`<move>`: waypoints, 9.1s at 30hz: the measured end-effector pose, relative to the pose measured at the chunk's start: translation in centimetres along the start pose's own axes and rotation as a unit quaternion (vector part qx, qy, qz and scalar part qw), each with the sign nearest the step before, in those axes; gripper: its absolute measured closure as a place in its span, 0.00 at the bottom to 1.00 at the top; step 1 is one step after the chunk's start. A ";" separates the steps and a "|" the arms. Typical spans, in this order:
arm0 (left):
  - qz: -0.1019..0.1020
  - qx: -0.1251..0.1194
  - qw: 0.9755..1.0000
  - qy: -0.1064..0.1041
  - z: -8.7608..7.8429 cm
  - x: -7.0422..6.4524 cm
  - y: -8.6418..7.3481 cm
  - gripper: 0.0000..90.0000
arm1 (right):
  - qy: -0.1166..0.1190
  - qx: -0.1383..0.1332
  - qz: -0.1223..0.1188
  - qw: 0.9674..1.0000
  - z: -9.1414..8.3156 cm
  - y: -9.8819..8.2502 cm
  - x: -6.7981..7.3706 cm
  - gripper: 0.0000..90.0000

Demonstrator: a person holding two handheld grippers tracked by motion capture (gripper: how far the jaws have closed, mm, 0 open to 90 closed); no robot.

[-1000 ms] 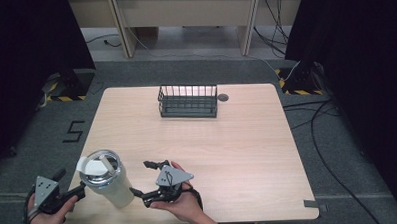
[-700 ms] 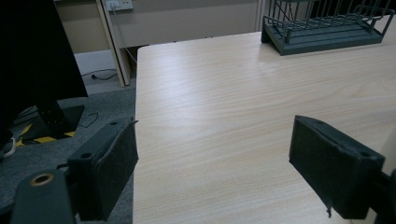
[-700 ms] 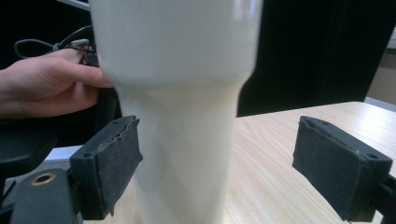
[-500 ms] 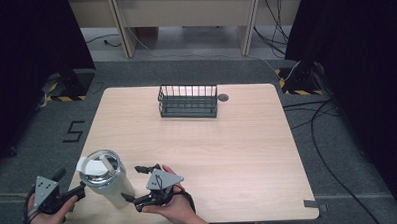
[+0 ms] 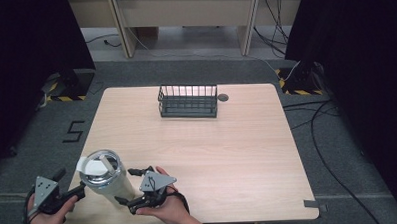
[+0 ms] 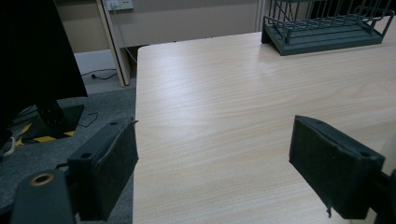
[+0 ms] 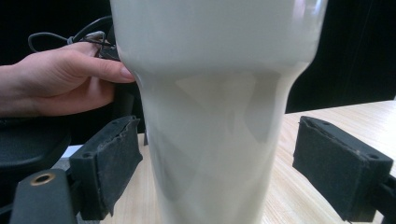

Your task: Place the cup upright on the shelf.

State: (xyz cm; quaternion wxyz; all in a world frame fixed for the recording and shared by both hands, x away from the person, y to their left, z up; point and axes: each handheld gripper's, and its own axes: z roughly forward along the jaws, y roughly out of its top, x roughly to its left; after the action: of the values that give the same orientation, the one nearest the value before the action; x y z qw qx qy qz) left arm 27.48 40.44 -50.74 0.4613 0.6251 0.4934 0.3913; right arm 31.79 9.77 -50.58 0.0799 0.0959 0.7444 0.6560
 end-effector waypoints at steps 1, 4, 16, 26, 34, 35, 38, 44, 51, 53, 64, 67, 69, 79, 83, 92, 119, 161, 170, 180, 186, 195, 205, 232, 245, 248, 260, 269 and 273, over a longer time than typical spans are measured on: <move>0.000 0.000 1.000 0.000 0.0 0.0 0.0 0.16 | 0.000 0.000 -0.001 1.000 0.1 0.0 0.0 0.16; -0.001 0.000 1.000 0.000 0.0 0.0 0.0 0.16 | 0.003 0.001 0.000 1.000 0.4 -0.1 -0.1 0.16; -0.001 0.000 1.000 0.001 0.0 0.0 0.0 0.16 | 0.005 0.002 0.005 1.000 1.9 -0.5 0.0 0.12; -0.003 0.001 1.000 0.000 0.0 0.1 -0.1 0.16 | 0.000 -0.006 0.015 1.000 3.6 -0.6 0.1 0.07; -0.004 0.001 1.000 0.001 -0.1 0.1 -0.1 0.16 | 0.001 -0.002 0.006 1.000 3.9 -0.7 0.0 0.11; -0.004 0.000 1.000 0.001 -0.1 0.1 -0.1 0.16 | 0.000 -0.002 0.003 1.000 3.9 -0.7 0.0 0.11; -0.003 0.001 1.000 0.001 -0.1 0.1 -0.1 0.16 | -0.004 -0.002 0.002 1.000 3.8 -0.7 0.1 0.11; -0.003 0.000 1.000 0.001 -0.1 0.1 -0.1 0.16 | -0.013 -0.003 -0.002 1.000 3.8 -0.7 0.4 0.11; -0.002 0.000 1.000 0.001 0.0 0.1 -0.1 0.16 | -0.018 -0.002 -0.017 1.000 3.6 -0.6 0.8 0.12; -0.002 0.000 1.000 0.001 0.0 0.1 -0.1 0.16 | -0.019 -0.002 -0.019 1.000 3.6 -0.5 0.9 0.11; -0.003 0.000 1.000 0.001 -0.1 0.1 -0.1 0.16 | -0.026 -0.006 -0.005 1.000 3.1 -0.5 0.9 0.11; -0.003 0.000 1.000 0.001 -0.1 0.1 -0.1 0.16 | -0.030 -0.009 -0.004 1.000 2.9 -0.1 0.9 0.12; -0.003 0.000 1.000 0.001 -0.1 0.1 -0.1 0.16 | -0.032 -0.011 -0.004 0.999 2.8 0.2 0.8 0.12; -0.004 0.000 1.000 0.001 -0.1 0.1 -0.1 0.16 | -0.057 -0.013 0.005 0.998 1.6 1.0 -0.7 0.12; -0.003 0.000 1.000 0.001 0.0 0.1 -0.1 0.16 | -0.073 -0.013 0.005 0.997 0.9 1.2 -1.4 0.12; -0.003 0.000 1.000 0.002 0.0 0.1 -0.1 0.16 | -0.109 -0.016 0.005 0.994 -0.7 1.9 -3.2 0.12; -0.003 0.000 1.000 0.002 0.0 0.1 -0.1 0.17 | -0.204 -0.016 0.006 0.979 -4.6 3.5 -7.5 0.12; -0.006 0.002 1.000 0.002 0.0 0.1 -0.1 0.17 | -0.339 -0.013 0.007 0.941 -10.5 6.3 -15.3 0.12; -0.007 0.001 1.000 0.003 0.0 0.2 -0.1 0.17 | -0.357 -0.012 0.015 0.934 -11.2 6.9 -16.8 0.12; -0.008 0.002 1.000 0.003 0.0 0.2 -0.1 0.17 | -0.374 -0.013 0.016 0.927 -11.8 8.1 -18.6 0.12; -0.009 0.001 1.000 0.004 0.0 0.2 -0.2 0.17 | -0.380 -0.012 0.015 0.925 -11.9 8.6 -19.6 0.12; -0.011 0.002 1.000 0.003 0.1 0.2 -0.2 0.17 | -0.385 -0.008 0.020 0.923 -11.4 9.1 -21.3 0.12; -0.012 0.003 1.000 0.003 0.1 0.3 -0.2 0.17 | -0.392 -0.012 0.025 0.919 -11.0 10.0 -23.2 0.12; -0.016 0.003 1.000 0.004 0.1 0.3 -0.3 0.17 | -0.405 -0.016 0.036 0.914 -9.5 12.0 -27.2 0.12; -0.017 0.002 1.000 0.003 0.2 0.3 -0.3 0.17 | -0.405 -0.010 0.050 0.913 -8.0 11.6 -29.1 0.12; -0.017 0.002 1.000 0.003 0.2 0.3 -0.3 0.17 | -0.406 -0.009 0.056 0.912 -7.7 11.3 -29.5 0.12; -0.016 0.002 1.000 0.003 0.2 0.3 -0.3 0.17 | -0.407 -0.007 0.065 0.911 -7.1 10.9 -30.9 0.12; -0.016 0.002 1.000 0.002 0.2 0.3 -0.3 0.17 | -0.408 -0.004 0.068 0.911 -6.3 10.4 -31.5 0.12; -0.016 0.003 1.000 0.002 0.2 0.3 -0.3 0.17 | -0.408 -0.001 0.073 0.910 -6.1 9.9 -31.8 0.12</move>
State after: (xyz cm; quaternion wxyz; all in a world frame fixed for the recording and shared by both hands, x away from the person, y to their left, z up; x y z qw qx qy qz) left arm 27.63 40.76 -51.07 0.4648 0.6176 0.5053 0.3838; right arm 61.46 -2.80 -40.17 0.3291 0.4093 0.6367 0.5646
